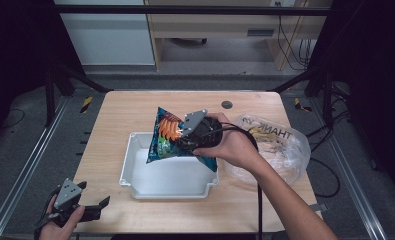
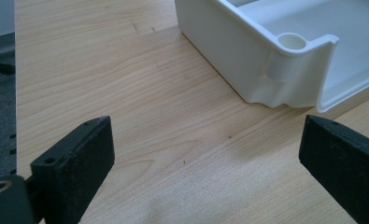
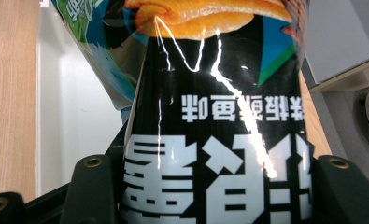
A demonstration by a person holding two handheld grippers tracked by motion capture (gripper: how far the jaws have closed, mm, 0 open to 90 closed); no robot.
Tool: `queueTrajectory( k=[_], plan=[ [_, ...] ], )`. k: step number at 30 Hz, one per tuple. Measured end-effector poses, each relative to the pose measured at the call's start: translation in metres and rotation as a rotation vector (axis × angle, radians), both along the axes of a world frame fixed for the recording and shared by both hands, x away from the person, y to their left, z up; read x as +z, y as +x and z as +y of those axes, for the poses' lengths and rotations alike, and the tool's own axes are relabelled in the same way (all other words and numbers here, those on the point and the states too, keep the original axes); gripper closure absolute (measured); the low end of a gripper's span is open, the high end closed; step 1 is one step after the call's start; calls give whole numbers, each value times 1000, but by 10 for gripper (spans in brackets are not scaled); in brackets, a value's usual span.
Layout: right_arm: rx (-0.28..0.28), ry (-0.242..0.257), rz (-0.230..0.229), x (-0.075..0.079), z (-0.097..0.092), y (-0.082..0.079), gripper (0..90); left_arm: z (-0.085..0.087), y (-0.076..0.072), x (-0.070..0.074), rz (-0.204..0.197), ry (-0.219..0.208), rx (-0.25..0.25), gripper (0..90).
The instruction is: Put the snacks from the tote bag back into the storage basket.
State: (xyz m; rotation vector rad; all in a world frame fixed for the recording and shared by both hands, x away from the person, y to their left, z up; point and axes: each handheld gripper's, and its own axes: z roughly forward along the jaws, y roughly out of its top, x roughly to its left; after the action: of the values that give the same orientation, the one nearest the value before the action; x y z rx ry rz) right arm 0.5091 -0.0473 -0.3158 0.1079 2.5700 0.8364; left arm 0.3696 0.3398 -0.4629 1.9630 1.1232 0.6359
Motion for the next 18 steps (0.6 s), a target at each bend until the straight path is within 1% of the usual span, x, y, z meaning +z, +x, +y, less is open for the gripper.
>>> queueTrajectory(
  k=[3, 9, 10, 11, 12, 13, 18],
  plan=[
    [-2, 4, 1, -1, 2, -1, 408, 0, 0, 0, 0, 0, 0, 31],
    [11, -1, 8, -4, 6, -2, 408, 0, 0, 0, -1, 0, -1, 31],
    [15, -2, 8, -4, 8, -2, 409, 0, 0, 0, 8, -7, -2, 31],
    [13, 0, 11, -5, 8, -2, 408, 0, 0, 0, 8, -7, -1, 31],
    [14, -1, 9, -5, 9, -2, 408, 0, 0, 0, 8, -7, -1, 31],
    [13, -1, 12, -5, 10, -3, 408, 0, 0, 0, -1, 0, -1, 31],
    [26, -6, 15, -8, 16, -3, 409, 0, 0, 0, 0, 1, -3, 31]
  ],
)
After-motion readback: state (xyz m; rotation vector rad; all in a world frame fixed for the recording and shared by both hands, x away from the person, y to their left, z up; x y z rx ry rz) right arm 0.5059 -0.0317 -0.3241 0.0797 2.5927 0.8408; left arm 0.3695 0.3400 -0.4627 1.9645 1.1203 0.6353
